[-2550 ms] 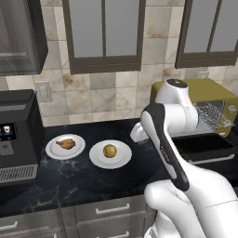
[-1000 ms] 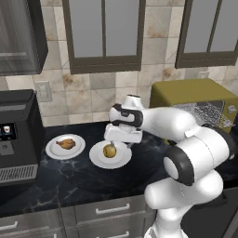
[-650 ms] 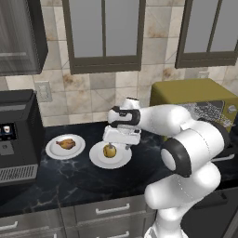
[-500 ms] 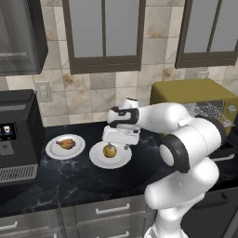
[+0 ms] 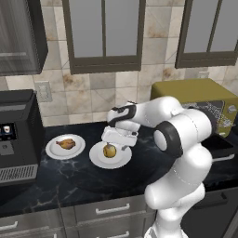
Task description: Open the toaster oven door. Place the bread on the top rack in the toaster oven and place the chicken drumstick on the bottom rack.
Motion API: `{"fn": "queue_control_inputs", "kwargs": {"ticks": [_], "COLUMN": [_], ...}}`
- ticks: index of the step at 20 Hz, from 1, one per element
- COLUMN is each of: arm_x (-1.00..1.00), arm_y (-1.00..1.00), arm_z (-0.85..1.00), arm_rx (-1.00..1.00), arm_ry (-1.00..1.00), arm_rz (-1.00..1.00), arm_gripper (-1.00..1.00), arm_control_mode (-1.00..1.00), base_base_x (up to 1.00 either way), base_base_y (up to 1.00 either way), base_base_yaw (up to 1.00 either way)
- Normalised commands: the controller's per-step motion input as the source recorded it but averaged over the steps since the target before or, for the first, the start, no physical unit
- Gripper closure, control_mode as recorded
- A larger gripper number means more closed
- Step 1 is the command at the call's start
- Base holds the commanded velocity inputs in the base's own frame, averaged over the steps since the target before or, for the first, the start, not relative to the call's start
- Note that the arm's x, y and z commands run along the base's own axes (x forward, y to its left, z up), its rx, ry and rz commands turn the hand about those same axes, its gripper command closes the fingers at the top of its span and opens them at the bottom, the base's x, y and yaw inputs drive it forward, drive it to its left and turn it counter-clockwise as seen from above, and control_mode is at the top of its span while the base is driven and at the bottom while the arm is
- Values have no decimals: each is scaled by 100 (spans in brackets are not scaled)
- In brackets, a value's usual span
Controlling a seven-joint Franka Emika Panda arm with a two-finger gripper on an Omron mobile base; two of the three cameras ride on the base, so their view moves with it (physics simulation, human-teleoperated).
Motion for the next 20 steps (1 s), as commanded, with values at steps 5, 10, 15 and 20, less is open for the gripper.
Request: {"fn": "queue_control_inputs", "kwargs": {"ticks": [5,10,15,20], "arm_x": [14,3,0,-16], "arm_y": [7,5,15,21], "arm_z": [-19,-21,-21,-2], "arm_rx": [7,4,4,5], "arm_ry": [0,0,0,-3], "arm_rz": [0,0,0,0], "arm_gripper": [-100,-100,-100,-100], "arm_control_mode": [-100,-100,-100,-100], "base_base_x": [0,0,0,0], "base_base_y": [0,0,0,0], "base_base_yaw": [0,0,0,0]}}
